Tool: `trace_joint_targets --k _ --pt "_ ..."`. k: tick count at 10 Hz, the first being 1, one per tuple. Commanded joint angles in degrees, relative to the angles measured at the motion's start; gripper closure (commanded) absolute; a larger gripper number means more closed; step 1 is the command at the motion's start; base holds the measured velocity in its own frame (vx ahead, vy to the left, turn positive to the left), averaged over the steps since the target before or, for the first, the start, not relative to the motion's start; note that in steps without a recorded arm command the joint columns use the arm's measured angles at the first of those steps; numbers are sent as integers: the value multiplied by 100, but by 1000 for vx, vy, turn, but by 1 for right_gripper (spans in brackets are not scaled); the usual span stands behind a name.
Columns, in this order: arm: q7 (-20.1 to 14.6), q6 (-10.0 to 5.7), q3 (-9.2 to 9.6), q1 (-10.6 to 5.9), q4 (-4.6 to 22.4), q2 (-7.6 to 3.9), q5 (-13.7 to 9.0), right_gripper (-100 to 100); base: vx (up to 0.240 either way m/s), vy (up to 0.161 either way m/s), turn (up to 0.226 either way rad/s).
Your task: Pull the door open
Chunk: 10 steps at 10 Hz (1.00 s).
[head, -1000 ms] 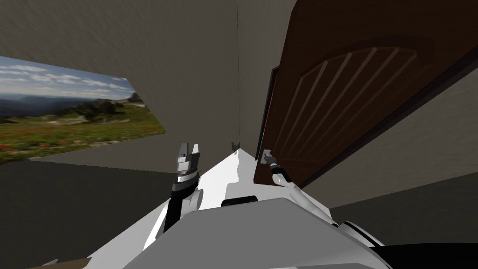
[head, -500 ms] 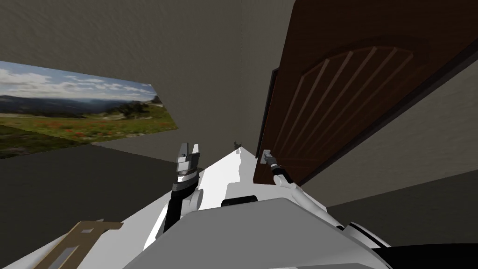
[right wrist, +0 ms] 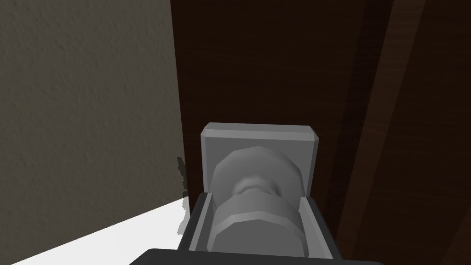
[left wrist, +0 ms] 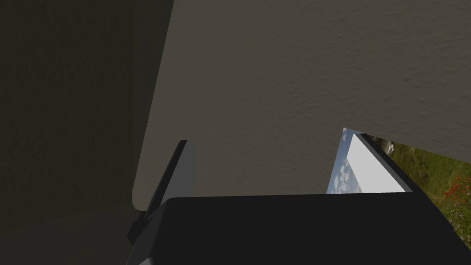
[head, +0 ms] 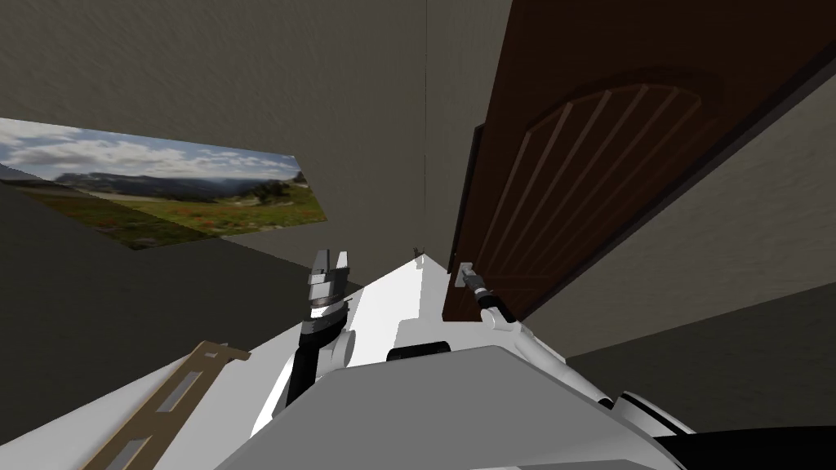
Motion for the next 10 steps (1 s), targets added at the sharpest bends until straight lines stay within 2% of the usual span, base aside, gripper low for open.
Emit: trace_joint_targets --k 1,2,5,10 --pt "0 0 0 0 0 0 0 100 -79 -31 31" --pt "-137 -151 161 145 -103 -173 56 100 -27 -4 -24" --pt "-412 -493 462 426 -335 -551 171 100 -23 0 -42" --pt "-980 -1198 1082 1007 -813 -1330 408 100 -37 -19 -49"
